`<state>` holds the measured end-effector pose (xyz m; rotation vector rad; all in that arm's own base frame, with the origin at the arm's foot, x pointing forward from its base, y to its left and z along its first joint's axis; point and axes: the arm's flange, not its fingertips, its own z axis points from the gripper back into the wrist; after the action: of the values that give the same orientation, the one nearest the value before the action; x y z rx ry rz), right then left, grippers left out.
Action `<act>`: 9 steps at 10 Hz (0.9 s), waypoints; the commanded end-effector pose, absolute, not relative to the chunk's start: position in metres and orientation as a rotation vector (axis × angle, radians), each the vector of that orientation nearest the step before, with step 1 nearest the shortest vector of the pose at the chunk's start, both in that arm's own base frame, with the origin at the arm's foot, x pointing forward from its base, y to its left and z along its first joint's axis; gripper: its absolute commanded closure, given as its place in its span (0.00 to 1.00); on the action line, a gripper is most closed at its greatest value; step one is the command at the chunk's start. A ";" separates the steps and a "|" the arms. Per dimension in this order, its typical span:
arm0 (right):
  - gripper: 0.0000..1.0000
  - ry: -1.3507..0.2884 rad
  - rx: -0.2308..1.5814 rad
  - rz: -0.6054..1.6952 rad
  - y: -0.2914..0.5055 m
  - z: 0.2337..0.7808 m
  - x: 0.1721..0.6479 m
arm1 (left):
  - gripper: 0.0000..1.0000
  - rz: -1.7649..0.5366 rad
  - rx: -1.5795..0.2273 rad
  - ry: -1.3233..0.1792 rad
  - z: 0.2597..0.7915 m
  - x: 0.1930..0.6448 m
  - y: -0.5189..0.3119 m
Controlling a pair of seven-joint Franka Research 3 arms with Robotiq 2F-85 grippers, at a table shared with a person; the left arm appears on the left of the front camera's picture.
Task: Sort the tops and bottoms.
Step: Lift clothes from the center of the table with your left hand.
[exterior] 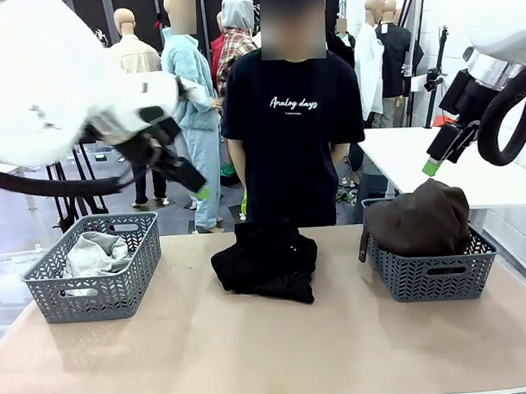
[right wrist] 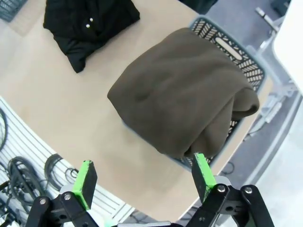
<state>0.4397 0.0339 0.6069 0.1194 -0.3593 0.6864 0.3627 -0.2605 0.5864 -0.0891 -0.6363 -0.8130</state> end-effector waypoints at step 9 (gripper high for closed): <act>0.00 -0.352 0.106 0.680 0.033 0.607 0.439 | 0.00 -0.719 -0.139 -0.349 0.485 0.484 -0.341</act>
<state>0.4397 0.0338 0.6071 0.1195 -0.3594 0.6863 0.4442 -0.3087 0.4938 -0.1021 -0.4218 -0.7692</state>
